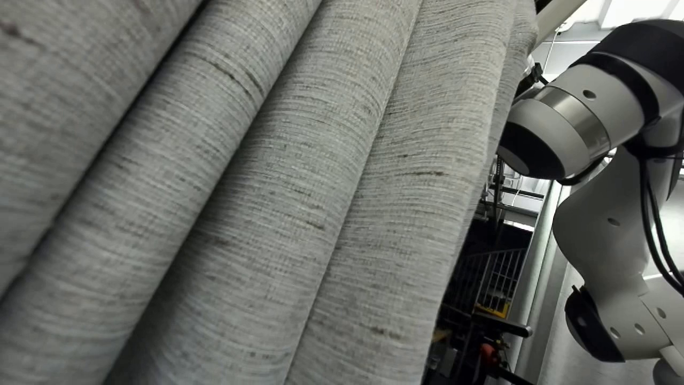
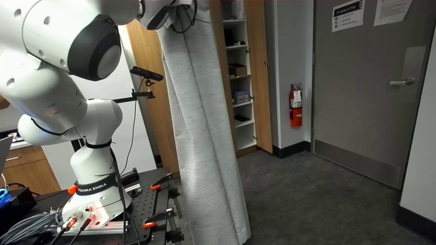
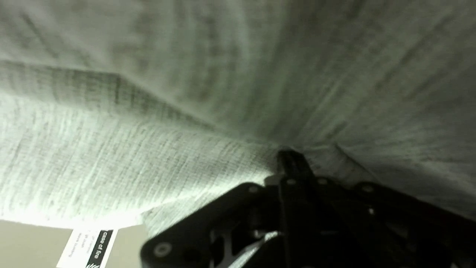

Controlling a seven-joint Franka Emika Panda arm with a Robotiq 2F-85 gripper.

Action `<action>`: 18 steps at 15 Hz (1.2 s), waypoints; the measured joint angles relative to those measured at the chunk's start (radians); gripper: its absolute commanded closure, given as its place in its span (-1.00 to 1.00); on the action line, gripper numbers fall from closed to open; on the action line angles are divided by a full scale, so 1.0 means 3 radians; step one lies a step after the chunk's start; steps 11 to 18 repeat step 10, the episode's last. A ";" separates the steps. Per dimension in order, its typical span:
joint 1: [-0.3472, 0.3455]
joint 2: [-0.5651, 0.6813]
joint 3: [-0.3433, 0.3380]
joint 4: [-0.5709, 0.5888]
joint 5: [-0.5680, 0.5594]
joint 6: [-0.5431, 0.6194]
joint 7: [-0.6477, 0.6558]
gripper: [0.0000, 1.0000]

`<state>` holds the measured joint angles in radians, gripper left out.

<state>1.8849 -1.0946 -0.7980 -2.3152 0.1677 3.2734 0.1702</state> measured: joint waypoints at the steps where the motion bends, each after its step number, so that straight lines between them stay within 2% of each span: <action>1: -0.0008 0.0002 -0.0020 -0.0004 0.0000 0.0000 0.0000 0.98; 6: -0.0061 -0.0003 -0.0109 -0.0006 0.0000 0.0000 0.0000 0.98; 18: -0.0068 -0.0003 -0.0111 -0.0006 0.0000 0.0000 0.0000 0.98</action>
